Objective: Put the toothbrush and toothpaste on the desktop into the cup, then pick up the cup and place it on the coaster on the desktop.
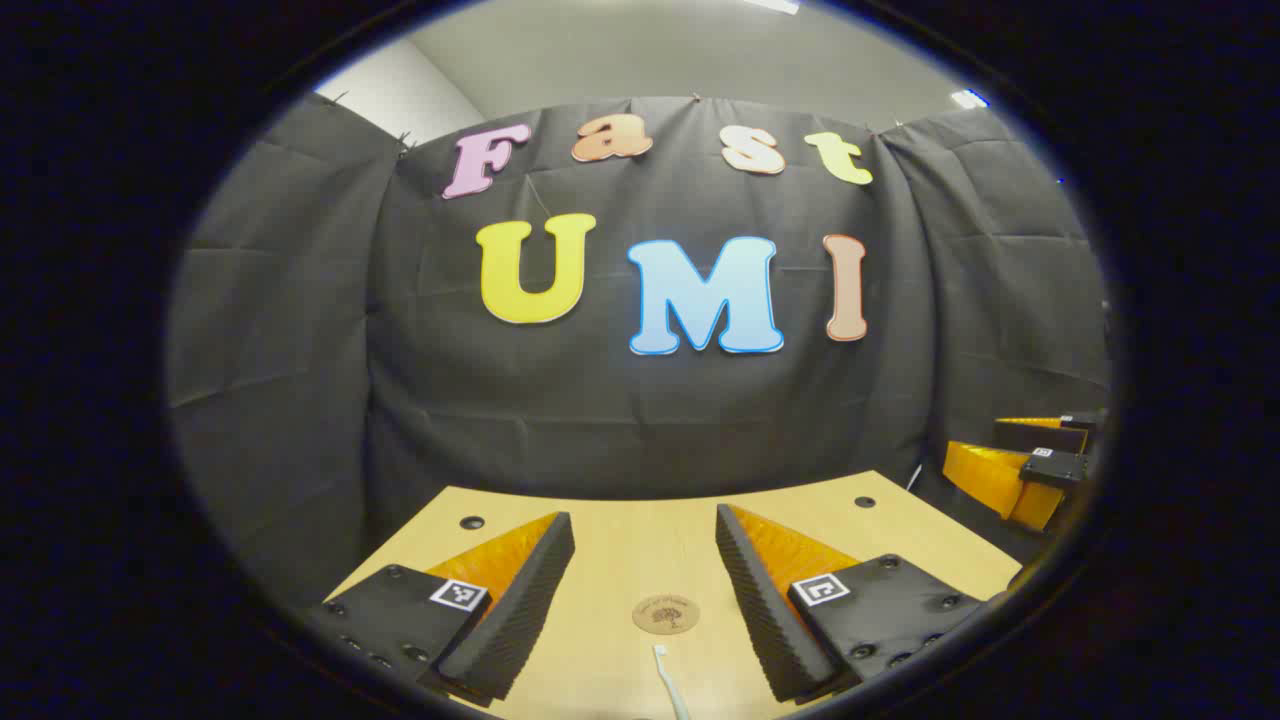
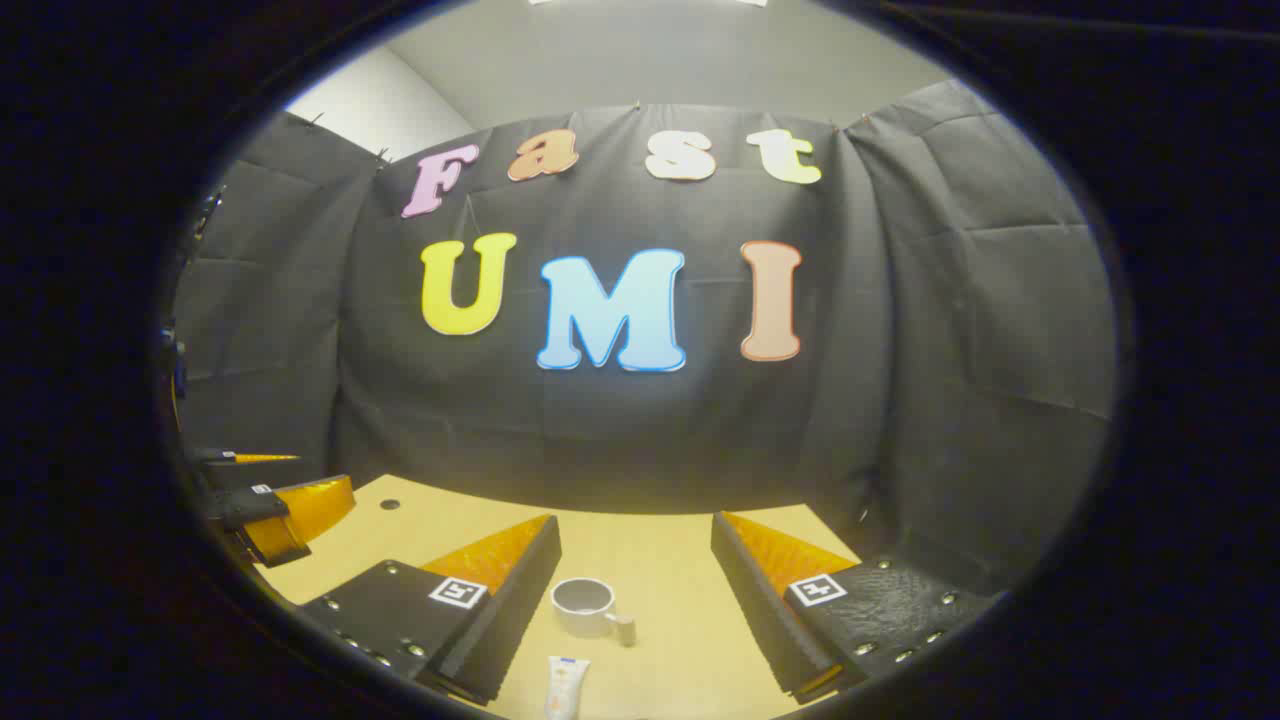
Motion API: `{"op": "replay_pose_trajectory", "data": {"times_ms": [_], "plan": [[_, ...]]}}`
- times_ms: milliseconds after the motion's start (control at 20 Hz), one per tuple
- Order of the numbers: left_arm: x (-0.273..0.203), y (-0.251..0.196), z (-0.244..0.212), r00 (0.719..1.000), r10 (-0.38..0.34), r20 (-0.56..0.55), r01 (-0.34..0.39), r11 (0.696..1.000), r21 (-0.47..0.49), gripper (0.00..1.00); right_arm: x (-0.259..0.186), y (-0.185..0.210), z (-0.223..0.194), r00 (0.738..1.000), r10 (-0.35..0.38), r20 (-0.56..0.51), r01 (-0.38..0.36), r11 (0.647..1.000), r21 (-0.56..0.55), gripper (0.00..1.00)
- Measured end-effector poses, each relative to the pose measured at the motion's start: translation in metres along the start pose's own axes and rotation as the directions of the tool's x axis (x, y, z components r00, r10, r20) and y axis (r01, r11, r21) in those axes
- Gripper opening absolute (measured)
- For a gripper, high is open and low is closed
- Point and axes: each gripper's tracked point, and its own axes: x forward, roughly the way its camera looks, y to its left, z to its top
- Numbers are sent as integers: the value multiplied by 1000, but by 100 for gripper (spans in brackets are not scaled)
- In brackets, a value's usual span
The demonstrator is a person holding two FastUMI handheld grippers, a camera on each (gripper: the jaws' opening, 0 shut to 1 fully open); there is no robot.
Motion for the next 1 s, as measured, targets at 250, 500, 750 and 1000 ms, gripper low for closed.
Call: {"op": "replay_pose_trajectory", "data": {"times_ms": [250, 500, 750, 1000], "plan": [[9, -2, -3, 1000, -16, -14, 16, 1000, -2, 95, 13, 4, -2, 1000, 4, -28, -3, 1000, 31, 94], [36, -10, -2, 999, -27, -26, 27, 1000, 7, 95, 27, 8, -11, 998, 8, -63, -6, 999, 34, 94], [47, -20, -10, 997, -55, -53, 56, 998, 5, 95, 38, 9, -23, 992, 23, -122, -16, 998, 54, 94], [57, -23, -26, 993, -55, -104, 54, 998, -14, 95, 44, 11, -38, 984, 39, -174, -31, 998, 46, 94]]}}
